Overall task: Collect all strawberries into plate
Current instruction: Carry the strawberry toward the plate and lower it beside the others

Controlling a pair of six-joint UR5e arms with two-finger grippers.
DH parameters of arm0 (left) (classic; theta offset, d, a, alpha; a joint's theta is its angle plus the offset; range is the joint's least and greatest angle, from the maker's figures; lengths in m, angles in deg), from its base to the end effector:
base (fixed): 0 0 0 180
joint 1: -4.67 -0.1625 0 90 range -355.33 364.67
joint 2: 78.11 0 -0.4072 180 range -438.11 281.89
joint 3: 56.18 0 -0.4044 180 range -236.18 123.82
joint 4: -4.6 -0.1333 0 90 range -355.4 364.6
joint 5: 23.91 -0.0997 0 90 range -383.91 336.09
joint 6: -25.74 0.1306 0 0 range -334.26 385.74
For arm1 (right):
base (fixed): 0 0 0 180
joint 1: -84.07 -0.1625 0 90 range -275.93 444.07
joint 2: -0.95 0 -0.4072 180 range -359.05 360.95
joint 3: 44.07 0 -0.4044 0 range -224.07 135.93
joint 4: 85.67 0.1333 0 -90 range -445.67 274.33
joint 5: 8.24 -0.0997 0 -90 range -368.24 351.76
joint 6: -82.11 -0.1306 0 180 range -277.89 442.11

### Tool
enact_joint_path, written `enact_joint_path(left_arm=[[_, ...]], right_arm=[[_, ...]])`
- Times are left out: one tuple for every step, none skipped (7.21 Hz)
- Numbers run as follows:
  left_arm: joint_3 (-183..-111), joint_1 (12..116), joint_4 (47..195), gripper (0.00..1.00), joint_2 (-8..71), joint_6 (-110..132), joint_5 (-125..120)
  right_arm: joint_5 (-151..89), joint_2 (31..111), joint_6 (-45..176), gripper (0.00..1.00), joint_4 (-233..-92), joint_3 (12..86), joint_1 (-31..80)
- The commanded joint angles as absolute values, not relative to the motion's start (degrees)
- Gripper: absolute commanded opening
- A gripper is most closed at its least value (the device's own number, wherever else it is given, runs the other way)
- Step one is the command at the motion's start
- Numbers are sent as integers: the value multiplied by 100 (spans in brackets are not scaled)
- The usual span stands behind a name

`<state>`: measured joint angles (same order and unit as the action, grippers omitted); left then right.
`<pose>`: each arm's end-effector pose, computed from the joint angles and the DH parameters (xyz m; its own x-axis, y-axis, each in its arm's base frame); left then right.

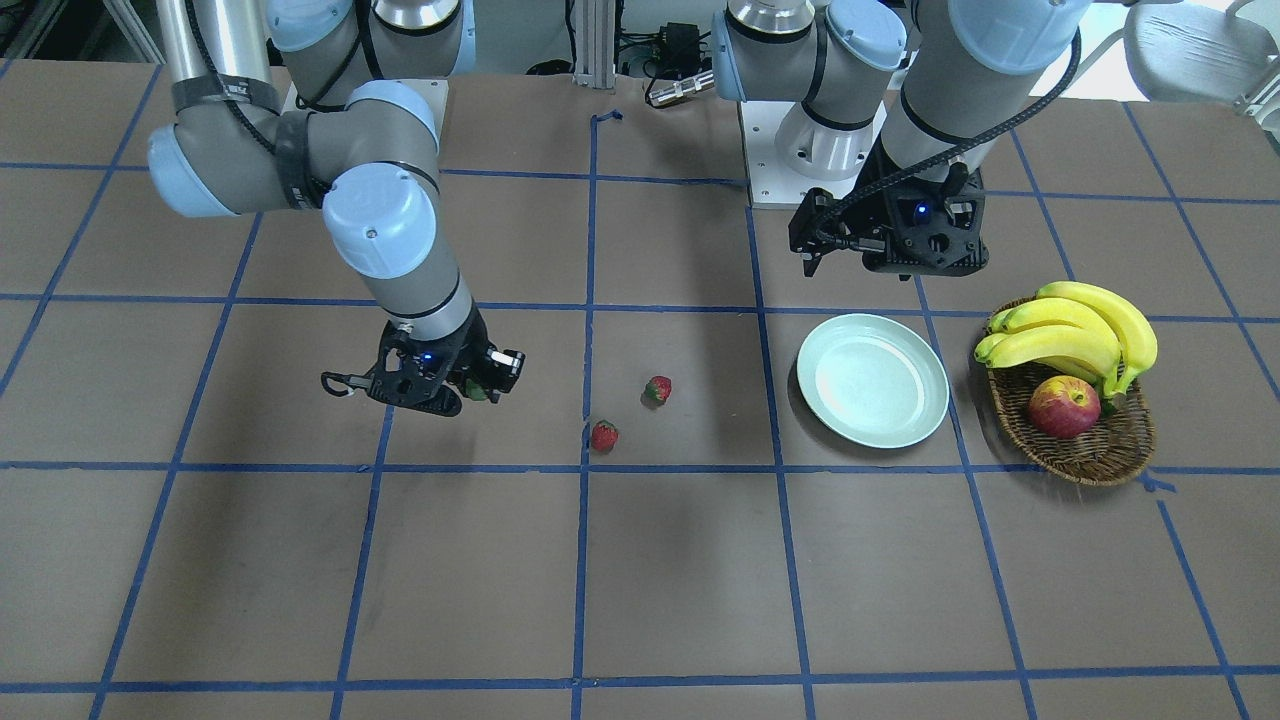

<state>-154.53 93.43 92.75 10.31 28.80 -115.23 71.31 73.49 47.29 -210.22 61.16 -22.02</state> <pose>-0.1199 -0.4812 0.3832 -0.9993 0.0335 -0.0183 0.0318 0.9957 0.0869 0.3078 -0.5006 0.2074 -0.9325 0.3200 -0.1674 0.3112 0.9472 0.0769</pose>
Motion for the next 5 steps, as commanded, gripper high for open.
enact_joint_path(left_arm=[[-15461, 9344, 9275, 100, 1031, 2873, -11523], [-15453, 9344, 9275, 100, 1031, 2873, -11523], [-15453, 9344, 9275, 100, 1040, 2873, -11523], [-15453, 9344, 9275, 100, 1031, 2873, -11523], [-15453, 9344, 9275, 100, 1040, 2873, -11523]], right_arm=[[6849, 6778, 4022, 11, -21056, 5502, -2814], [6787, 6592, 3801, 11, -21047, 5185, -2991], [6430, 6425, 3721, 11, -21073, 5104, -3236], [6453, 6231, 3598, 12, -21108, 5103, -3482], [6401, 5968, 3527, 12, -21387, 5051, -3554]])
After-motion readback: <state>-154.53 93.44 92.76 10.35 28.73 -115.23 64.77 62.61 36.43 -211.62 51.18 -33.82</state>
